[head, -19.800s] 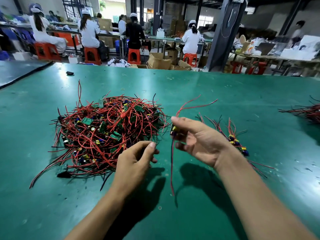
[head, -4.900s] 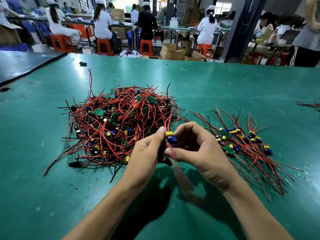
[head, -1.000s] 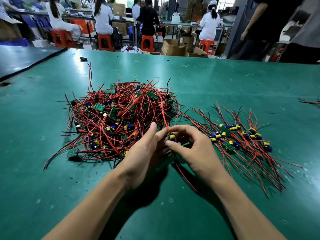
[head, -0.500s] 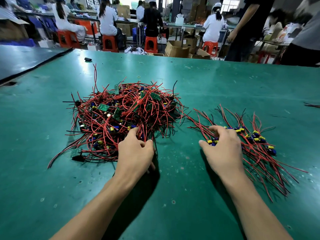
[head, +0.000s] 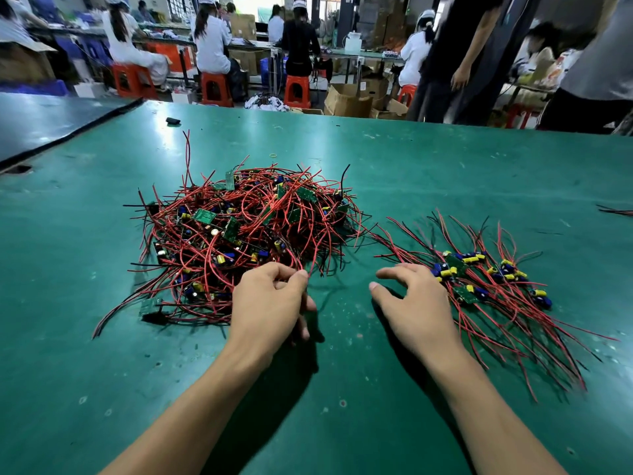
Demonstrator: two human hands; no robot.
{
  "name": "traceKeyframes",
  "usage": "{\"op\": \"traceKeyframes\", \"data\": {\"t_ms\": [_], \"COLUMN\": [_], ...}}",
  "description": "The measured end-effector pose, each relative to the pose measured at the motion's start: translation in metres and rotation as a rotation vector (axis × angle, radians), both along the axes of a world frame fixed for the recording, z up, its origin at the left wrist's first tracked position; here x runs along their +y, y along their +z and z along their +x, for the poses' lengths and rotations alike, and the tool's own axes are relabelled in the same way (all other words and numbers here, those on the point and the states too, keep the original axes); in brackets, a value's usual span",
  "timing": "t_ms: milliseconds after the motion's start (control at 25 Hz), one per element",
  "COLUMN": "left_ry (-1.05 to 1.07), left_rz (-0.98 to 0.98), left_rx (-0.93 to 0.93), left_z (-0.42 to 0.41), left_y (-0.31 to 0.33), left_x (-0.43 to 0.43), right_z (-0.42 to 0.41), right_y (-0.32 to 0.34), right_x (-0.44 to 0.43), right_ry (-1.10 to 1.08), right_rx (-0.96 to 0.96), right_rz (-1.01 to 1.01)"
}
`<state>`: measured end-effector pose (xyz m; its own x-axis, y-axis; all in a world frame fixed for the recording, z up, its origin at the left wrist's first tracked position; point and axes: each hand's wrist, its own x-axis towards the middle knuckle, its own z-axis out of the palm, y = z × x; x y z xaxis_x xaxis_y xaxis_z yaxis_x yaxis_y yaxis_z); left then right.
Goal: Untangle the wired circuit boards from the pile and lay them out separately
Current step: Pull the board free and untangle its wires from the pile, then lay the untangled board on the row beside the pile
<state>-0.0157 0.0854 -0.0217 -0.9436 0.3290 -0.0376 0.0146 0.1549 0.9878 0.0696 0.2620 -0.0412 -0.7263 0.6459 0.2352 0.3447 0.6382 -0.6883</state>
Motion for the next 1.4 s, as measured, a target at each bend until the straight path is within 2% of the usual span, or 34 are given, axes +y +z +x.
{"op": "traceKeyframes", "data": {"t_ms": [80, 160, 280, 360, 400, 560, 640, 760, 840, 960, 1040, 1120, 1280, 1400], "left_ry": [-0.085, -0.183, -0.272, -0.321, -0.345, -0.396, -0.344, -0.136, -0.003, -0.027, -0.062, -0.079, -0.173, -0.181], "left_rz": [-0.012, -0.055, -0.161, -0.139, -0.126, -0.165, -0.160, -0.110, -0.071, 0.054, 0.096, 0.146, 0.310, 0.369], "left_rx": [0.035, 0.164, 0.488, 0.596, 0.618, 0.707, 0.722, 0.627, 0.502, 0.266, 0.251, 0.260, 0.088, 0.041], "left_z": [0.006, 0.016, 0.028, 0.029, 0.029, 0.028, 0.029, 0.024, 0.016, 0.012, 0.014, 0.019, 0.018, 0.016], "left_y": [-0.002, -0.006, -0.014, -0.018, -0.018, -0.020, -0.019, -0.018, -0.018, -0.016, -0.015, -0.012, -0.005, 0.001], "left_x": [0.005, 0.011, 0.018, 0.017, 0.016, 0.013, 0.013, 0.012, 0.011, 0.011, 0.012, 0.014, 0.015, 0.011], "right_z": [-0.002, -0.005, -0.007, -0.006, -0.005, -0.003, -0.004, -0.004, 0.000, 0.007, 0.009, 0.007, 0.000, 0.000], "right_y": [0.003, 0.006, 0.011, 0.015, 0.016, 0.018, 0.022, 0.029, 0.035, 0.041, 0.043, 0.041, 0.029, 0.025], "right_x": [-0.007, -0.013, -0.021, -0.026, -0.025, -0.016, -0.012, 0.000, 0.010, 0.016, 0.009, -0.004, -0.035, -0.040], "right_ry": [0.059, 0.140, 0.236, 0.258, 0.264, 0.324, 0.315, 0.219, 0.197, 0.274, 0.374, 0.447, 0.543, 0.599], "right_rx": [0.113, 0.159, 0.148, 0.183, 0.199, 0.230, 0.302, 0.549, 0.702, 0.800, 0.732, 0.597, 0.334, 0.246], "right_rz": [-0.099, -0.255, -0.668, -0.955, -1.032, -1.173, -1.193, -1.293, -1.469, -1.698, -1.745, -1.695, -1.564, -1.534]}}
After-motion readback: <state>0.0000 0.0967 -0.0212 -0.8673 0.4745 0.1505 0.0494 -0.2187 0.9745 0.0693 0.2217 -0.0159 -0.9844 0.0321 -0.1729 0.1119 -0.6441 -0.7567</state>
